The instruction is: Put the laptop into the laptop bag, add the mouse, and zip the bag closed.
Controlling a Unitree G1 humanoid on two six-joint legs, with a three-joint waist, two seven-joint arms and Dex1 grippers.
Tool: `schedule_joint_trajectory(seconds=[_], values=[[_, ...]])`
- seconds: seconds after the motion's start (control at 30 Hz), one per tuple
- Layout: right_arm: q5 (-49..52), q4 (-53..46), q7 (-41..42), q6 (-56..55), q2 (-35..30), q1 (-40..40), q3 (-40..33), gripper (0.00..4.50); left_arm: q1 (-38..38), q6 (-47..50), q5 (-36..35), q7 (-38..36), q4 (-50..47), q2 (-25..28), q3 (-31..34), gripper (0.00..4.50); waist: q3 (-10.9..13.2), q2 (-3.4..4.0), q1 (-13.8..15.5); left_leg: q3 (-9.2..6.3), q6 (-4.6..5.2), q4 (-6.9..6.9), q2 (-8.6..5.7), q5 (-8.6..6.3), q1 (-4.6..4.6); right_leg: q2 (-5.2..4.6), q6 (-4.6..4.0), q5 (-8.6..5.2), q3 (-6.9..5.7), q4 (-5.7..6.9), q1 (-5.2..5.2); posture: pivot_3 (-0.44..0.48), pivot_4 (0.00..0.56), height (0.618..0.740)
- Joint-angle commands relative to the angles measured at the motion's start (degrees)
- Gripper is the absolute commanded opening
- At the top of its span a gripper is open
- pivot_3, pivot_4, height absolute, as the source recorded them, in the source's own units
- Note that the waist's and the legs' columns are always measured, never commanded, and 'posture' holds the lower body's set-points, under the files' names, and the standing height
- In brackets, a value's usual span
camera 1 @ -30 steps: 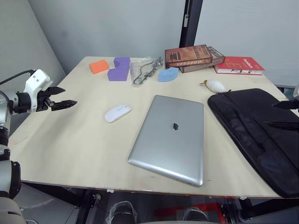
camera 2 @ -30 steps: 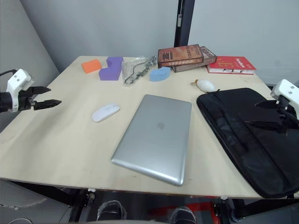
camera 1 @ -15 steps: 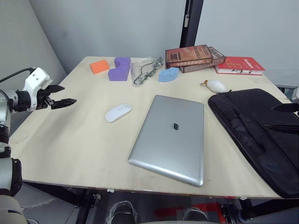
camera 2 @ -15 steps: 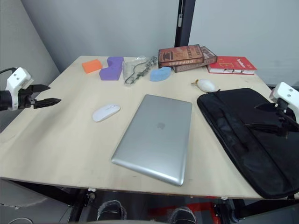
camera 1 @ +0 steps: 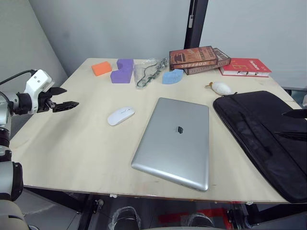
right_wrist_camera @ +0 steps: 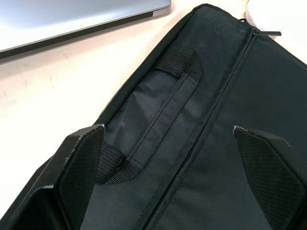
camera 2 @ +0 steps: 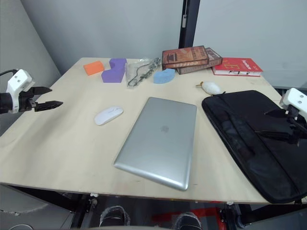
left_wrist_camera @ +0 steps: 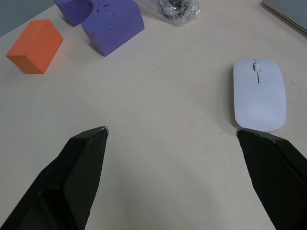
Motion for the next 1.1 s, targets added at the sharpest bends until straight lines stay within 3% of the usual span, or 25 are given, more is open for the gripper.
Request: schedule_joint_trajectory(seconds=[0.03, 0.43, 0.53, 0.63, 0.83, 0.93, 1.07, 1.1], values=[[0.14, 0.47, 0.34, -0.78, -1.15, -1.63, -1.84, 4.48, -1.57, 0.19, -0.02, -0.32, 0.01, 0.9, 0.37, 4.5, 0.0, 0.0, 0.0, 0.0, 0.0, 0.0, 0.0, 0.0, 0.0, 0.0, 0.0, 0.0, 0.0, 0.0, 0.0, 0.0, 0.15, 0.734], [-0.28, -1.07, -1.2, -0.06, -0.54, -3.37, 0.05, 4.48, -1.62, 3.48, -0.55, -1.56, -0.96, 1.03, 0.28, 4.5, 0.0, 0.0, 0.01, 0.0, 0.0, 0.01, 0.0, 0.0, 0.0, 0.0, 0.0, 0.0, 0.0, 0.01, 0.0, 0.0, 0.15, 0.734], [-0.09, -4.69, -3.97, 1.09, 0.81, -4.39, 1.16, 4.48, -1.73, 11.02, -1.81, -4.65, -3.36, 1.15, -0.43, 4.5, 0.0, 0.0, -0.03, 0.0, 0.0, 0.01, 0.0, 0.0, 0.01, 0.0, 0.0, 0.0, 0.01, 0.02, 0.0, 0.0, 0.15, 0.734], [1.05, -10.25, -6.47, 2.99, 2.78, -5.2, 2.54, 4.48, -1.81, 27.96, -7.02, -10.56, -10.55, 1.52, -1.23, 4.5, 0.0, 0.0, 0.01, 0.0, -0.01, 0.01, 0.0, 0.0, 0.02, 0.0, 0.0, 0.0, 0.03, 0.05, 0.0, 0.0, 0.15, 0.734], [1.91, -20.08, -10.81, 7.29, 6.1, -5.52, 5.33, 2.66, 0.96, 54.61, -17.96, -15.79, -25.22, 0.71, -4.42, 4.5, 0.02, 0.04, 0.14, 0.02, -0.03, -0.03, -0.01, -0.01, 0.03, 0.0, -0.03, -0.01, 0.03, 0.03, -0.01, 0.0, 0.15, 0.734], [0.72, -22.62, -12.34, 7.73, 6.85, -6.04, 8.34, 1.59, 2.73, 59.71, -21.97, -16.34, -31.36, -0.71, -6.56, 4.5, 0.02, 0.04, 0.07, 0.02, -0.06, -0.03, -0.01, -0.03, 0.04, 0.0, -0.05, -0.02, 0.03, 0.04, 0.01, 0.0, 0.15, 0.734], [-2.37, -24.69, -14.53, 6.73, 7.62, -6.67, 13.4, 0.19, 1.55, 64.6, -24.21, -12.13, -31.34, -6.48, -8.53, 4.5, 0.01, 0.04, 0.14, -0.01, -0.12, 0.0, -0.03, -0.06, 0.04, -0.01, -0.06, -0.02, 0.03, 0.07, 0.05, 0.0, 0.15, 0.734], [-2.52, -25.14, -15.16, 7.16, 8.1, -7.1, 14.22, 0.02, 1.66, 64.79, -24.05, -11.42, -30.89, -7.3, -9.27, 4.5, 0.01, 0.04, 0.1, -0.02, -0.12, 0.0, -0.03, -0.06, 0.06, 0.0, -0.06, -0.02, 0.03, 0.07, 0.07, 0.0, 0.15, 0.734]])
